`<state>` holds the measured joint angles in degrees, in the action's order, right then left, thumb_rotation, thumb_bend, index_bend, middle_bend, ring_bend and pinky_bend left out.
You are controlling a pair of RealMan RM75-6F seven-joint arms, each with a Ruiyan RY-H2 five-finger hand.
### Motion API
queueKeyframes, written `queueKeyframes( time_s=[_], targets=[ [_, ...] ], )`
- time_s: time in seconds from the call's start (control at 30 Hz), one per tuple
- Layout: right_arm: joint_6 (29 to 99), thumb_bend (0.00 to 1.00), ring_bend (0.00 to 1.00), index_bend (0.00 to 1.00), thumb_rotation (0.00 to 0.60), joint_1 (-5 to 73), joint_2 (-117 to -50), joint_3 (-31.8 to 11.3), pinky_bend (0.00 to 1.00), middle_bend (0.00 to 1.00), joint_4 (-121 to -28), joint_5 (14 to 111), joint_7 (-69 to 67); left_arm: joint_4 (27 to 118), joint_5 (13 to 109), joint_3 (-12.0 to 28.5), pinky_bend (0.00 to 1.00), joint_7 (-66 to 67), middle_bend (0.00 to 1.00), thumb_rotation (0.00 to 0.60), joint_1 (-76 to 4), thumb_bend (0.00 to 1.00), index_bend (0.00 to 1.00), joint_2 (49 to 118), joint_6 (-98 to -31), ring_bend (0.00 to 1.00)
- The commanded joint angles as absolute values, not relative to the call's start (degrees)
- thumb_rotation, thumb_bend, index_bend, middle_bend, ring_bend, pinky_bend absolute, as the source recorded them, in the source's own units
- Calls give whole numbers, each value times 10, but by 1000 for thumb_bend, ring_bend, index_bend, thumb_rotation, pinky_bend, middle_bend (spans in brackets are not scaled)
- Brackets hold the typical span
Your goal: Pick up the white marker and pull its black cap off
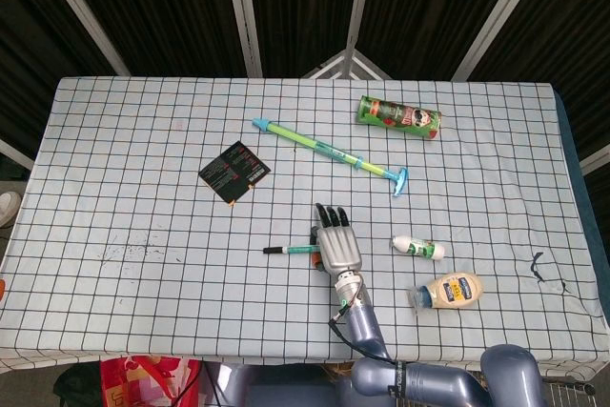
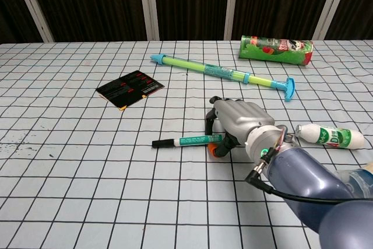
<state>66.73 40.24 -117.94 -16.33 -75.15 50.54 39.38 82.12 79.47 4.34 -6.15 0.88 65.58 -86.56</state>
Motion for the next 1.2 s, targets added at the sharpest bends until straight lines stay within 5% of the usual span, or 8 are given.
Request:
queueKeyframes(
  time_s=[0.03, 0.17, 0.43, 1.2],
  targets=[
    [669, 419, 58, 611, 600, 400, -1177, -161, 0, 34, -755, 509, 392, 821, 795, 43, 37, -61, 0, 600, 9, 496, 0, 656, -867, 0],
    [672, 419, 58, 597, 600, 398, -1174, -162, 0, 34, -763, 503, 399, 823, 797, 43, 37, -59, 0, 600, 9, 497, 0, 656, -868, 0],
    [665, 419, 53, 362, 600, 399, -1168, -161, 0, 34, -769, 482, 423, 822, 795, 43, 37, -59, 0, 600, 8, 497, 0, 657, -863, 0],
    [674, 419, 52, 372, 600, 410, -1173, -168, 0, 34, -774, 481, 432, 810, 789, 44, 37, -70, 0, 600, 12, 497, 0, 661, -861, 0]
  ],
)
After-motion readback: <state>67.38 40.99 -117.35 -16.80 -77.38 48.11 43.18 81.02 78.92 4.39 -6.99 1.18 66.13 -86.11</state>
